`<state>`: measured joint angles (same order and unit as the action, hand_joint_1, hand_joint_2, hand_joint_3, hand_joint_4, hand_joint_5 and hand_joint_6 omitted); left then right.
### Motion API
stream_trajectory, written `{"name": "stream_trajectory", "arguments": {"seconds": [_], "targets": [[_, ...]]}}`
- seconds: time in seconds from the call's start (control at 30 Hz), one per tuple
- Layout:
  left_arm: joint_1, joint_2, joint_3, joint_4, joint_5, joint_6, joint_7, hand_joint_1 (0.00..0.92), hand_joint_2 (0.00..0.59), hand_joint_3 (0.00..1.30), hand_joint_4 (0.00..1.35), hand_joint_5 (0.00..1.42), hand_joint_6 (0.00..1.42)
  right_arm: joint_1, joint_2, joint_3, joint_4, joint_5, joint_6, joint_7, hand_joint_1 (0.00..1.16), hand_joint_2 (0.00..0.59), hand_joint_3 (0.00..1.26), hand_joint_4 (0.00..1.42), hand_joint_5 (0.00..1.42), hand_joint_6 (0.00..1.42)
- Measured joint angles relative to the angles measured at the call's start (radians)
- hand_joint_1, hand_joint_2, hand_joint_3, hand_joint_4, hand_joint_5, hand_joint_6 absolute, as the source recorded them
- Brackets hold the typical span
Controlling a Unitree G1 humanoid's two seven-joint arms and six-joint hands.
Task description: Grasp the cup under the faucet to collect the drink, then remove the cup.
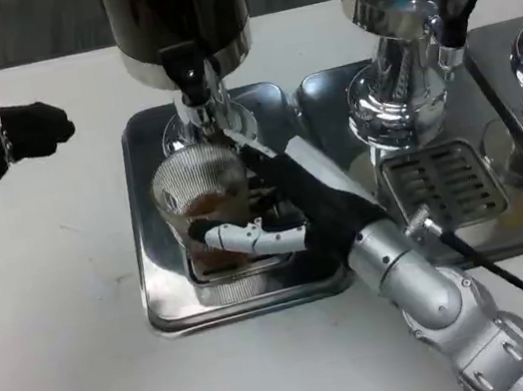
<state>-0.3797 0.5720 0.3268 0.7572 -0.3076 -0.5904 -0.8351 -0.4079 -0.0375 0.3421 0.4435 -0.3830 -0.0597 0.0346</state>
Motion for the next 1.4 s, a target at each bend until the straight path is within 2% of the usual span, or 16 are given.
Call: {"name": "stream_trajectory", "arguments": {"seconds": [0.17,0.57,0.9,1.1,1.4], "targets": [[0.0,0.001,0.0,0.002,0.004,0.0,0.0,0.0,0.153,0.52,0.43,0.34,0.33,0.008,0.004,0.019,-0.021,-0.036,0.009,-0.037,0.62,0.207,0.2,0.38,0.49,0.69],[0.0,0.011,0.0,0.01,0.011,-0.008,0.008,0.0,0.155,0.51,0.43,0.33,0.33,0.05,0.028,0.043,-0.052,-0.127,0.011,-0.159,0.62,0.22,0.31,0.5,0.62,0.82],[-0.001,0.011,-0.002,0.016,0.012,-0.019,0.015,0.0,0.156,0.5,0.43,0.34,0.33,0.085,0.03,0.047,-0.056,-0.16,-0.002,-0.262,0.65,0.216,0.43,0.63,0.75,1.02],[-0.002,0.011,-0.007,0.021,0.012,-0.02,0.015,0.0,0.157,0.49,0.43,0.34,0.33,0.11,0.029,0.047,-0.057,-0.176,-0.017,-0.328,0.65,0.217,0.47,0.67,0.81,1.08],[-0.002,0.011,-0.016,0.023,0.012,-0.028,0.015,0.0,0.157,0.49,0.43,0.34,0.33,0.132,0.024,0.043,-0.075,-0.182,-0.027,-0.361,0.65,0.223,0.49,0.69,0.83,1.13]]}}
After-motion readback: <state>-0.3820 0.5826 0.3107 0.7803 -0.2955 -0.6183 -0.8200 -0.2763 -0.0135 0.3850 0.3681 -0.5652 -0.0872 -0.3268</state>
